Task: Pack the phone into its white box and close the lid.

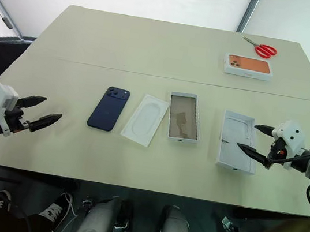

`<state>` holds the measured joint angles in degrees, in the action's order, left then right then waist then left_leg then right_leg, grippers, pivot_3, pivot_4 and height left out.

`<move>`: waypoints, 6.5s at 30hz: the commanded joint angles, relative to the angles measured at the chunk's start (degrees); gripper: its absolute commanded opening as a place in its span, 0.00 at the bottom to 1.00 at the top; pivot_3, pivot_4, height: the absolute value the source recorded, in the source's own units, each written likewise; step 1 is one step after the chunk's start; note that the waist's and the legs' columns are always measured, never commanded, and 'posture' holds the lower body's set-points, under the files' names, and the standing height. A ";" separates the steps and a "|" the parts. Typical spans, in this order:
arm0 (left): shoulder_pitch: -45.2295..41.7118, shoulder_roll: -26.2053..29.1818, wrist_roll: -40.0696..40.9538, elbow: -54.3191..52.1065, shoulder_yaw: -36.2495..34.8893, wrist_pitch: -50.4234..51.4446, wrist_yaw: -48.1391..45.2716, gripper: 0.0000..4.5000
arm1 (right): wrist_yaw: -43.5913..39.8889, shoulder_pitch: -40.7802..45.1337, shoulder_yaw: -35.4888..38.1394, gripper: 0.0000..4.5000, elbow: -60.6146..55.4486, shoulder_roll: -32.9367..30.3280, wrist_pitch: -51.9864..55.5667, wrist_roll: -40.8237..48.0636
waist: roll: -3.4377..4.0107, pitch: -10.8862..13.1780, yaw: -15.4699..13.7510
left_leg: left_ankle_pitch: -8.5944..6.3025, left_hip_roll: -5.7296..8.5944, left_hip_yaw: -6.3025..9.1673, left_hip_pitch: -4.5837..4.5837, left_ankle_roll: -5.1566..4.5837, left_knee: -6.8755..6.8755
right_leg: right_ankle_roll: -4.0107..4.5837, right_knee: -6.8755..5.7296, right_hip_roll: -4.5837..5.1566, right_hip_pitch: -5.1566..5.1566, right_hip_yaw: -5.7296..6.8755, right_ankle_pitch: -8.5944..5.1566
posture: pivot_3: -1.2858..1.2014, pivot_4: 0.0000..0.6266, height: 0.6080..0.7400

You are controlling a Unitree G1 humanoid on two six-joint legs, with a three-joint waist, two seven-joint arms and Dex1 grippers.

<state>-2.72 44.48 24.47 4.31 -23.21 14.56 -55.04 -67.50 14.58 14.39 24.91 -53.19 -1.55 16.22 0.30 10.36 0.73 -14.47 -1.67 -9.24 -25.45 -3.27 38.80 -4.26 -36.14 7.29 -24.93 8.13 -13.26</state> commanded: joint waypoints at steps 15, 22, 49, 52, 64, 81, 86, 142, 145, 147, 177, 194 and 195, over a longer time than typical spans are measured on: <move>-2.54 0.29 0.10 0.36 0.88 -0.81 0.92 0.99 | 0.79 0.81 1.04 1.00 -1.74 -1.02 0.31 0.44 | 0.00 0.00 -0.01 | 0.00 0.00 0.00 0.00 0.00 0.00 | 0.00 0.00 0.00 0.00 0.00 0.00 | 0.52 0.24 0.98; -3.65 0.03 0.02 0.68 1.27 0.01 2.09 0.99 | 1.36 1.54 0.49 1.00 -0.95 -0.59 0.00 -0.15 | 0.00 0.00 0.00 | 0.00 0.01 0.00 0.00 0.00 0.00 | 0.00 0.00 0.00 0.00 0.00 0.00 | 0.52 0.24 0.98; -17.28 -11.12 14.85 -13.73 10.97 37.47 16.10 0.99 | 1.33 8.66 -9.87 1.00 -15.34 6.06 -0.04 -0.77 | -0.04 0.01 -0.14 | 0.05 -0.02 0.03 0.02 -0.05 0.19 | -0.26 -0.05 -0.21 0.47 0.06 0.12 | 0.52 0.24 0.98; -19.75 -13.56 16.76 -12.54 11.77 41.05 17.99 0.99 | 0.55 7.06 -12.42 1.00 -20.53 7.61 1.87 -0.01 | -0.05 0.01 -0.13 | 0.12 -0.06 0.03 0.04 -0.16 0.18 | -0.27 -0.06 -0.37 0.47 0.05 0.12 | 0.52 0.24 0.98; -27.40 -19.17 14.92 -3.73 15.98 45.17 19.50 0.99 | 3.03 6.71 -14.56 1.00 -21.16 10.38 1.56 -2.01 | -0.07 0.01 -0.22 | 0.16 -0.08 0.04 0.04 -0.14 0.25 | -0.27 -0.07 -0.47 0.50 0.05 0.12 | 0.52 0.24 0.98; -32.49 -23.40 12.46 4.37 21.22 51.95 20.20 0.99 | 6.02 6.38 -14.83 1.00 -20.46 11.68 -0.25 -3.98 | -0.07 -0.01 -0.21 | 0.17 -0.07 0.04 0.09 -0.14 0.27 | -0.27 -0.09 -0.47 0.55 0.04 0.12 | 0.52 0.24 0.98; -33.18 -25.27 14.90 5.30 18.45 55.53 20.90 0.99 | 6.53 6.60 -14.97 1.00 -20.19 11.90 -0.44 -4.14 | -0.07 -0.02 -0.21 | 0.17 -0.07 0.07 0.10 -0.14 0.29 | -0.27 -0.10 -0.46 0.57 0.04 0.12 | 0.52 0.24 0.98; -39.80 -36.55 26.60 1.56 -5.75 62.14 43.01 0.00 | -0.18 14.87 -29.21 0.01 -18.13 21.19 4.26 -9.16 | -0.13 0.01 -0.10 | 0.20 -0.06 0.07 0.10 -0.11 0.33 | -0.28 -0.15 -0.50 0.60 0.05 0.12 | 0.52 0.24 0.98; -39.65 -37.43 26.45 1.32 -5.17 61.54 43.48 0.00 | 1.89 14.98 -29.18 0.14 -18.48 22.55 7.01 -9.62 | -0.13 0.01 -0.14 | 0.21 -0.05 0.07 0.10 -0.11 0.34 | -0.28 -0.17 -0.50 0.60 0.05 0.12 | 0.52 0.24 0.98; -39.65 -37.77 26.56 1.36 -5.21 61.61 43.87 0.00 | 2.46 15.01 -29.59 0.32 -18.29 22.37 6.65 -10.74 | -0.13 0.00 -0.21 | 0.21 -0.05 0.07 0.10 -0.11 0.34 | -0.28 -0.17 -0.50 0.60 0.06 0.12 | 0.52 0.24 0.98; -38.10 -37.99 23.72 5.78 3.64 59.73 41.75 0.00 | 3.08 13.93 -19.55 0.90 -12.60 9.85 0.00 -9.66 | -0.14 0.00 -0.14 | 0.21 -0.05 0.05 0.10 -0.10 0.34 | -0.28 -0.17 -0.51 0.60 0.07 0.12 | 0.52 0.24 0.98; -38.05 -33.62 22.54 3.07 7.48 58.54 38.61 0.92 | 4.85 15.93 -20.07 0.91 -11.23 12.83 -0.98 -10.18 | -0.14 0.00 -0.07 | 0.22 -0.05 0.06 0.11 -0.10 0.35 | -0.28 -0.18 -0.51 0.60 0.07 0.12 | 0.52 0.24 0.98; -37.75 -33.07 22.19 2.35 8.01 57.72 38.10 0.92 | 5.09 16.40 -19.69 0.91 -11.28 13.43 -0.61 -9.49 | -0.14 0.00 -0.06 | 0.22 -0.05 0.06 0.11 -0.10 0.34 | -0.28 -0.18 -0.51 0.60 0.08 0.12 | 0.52 0.24 0.98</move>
<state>-40.03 10.78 46.94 9.71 -16.08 73.97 -15.49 -63.07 29.24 -6.46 14.04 -40.37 -1.65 5.76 0.17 10.36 0.67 -14.25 -1.72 -9.19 -25.34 -3.37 39.14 -4.54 -36.31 6.78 -24.34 8.21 -13.14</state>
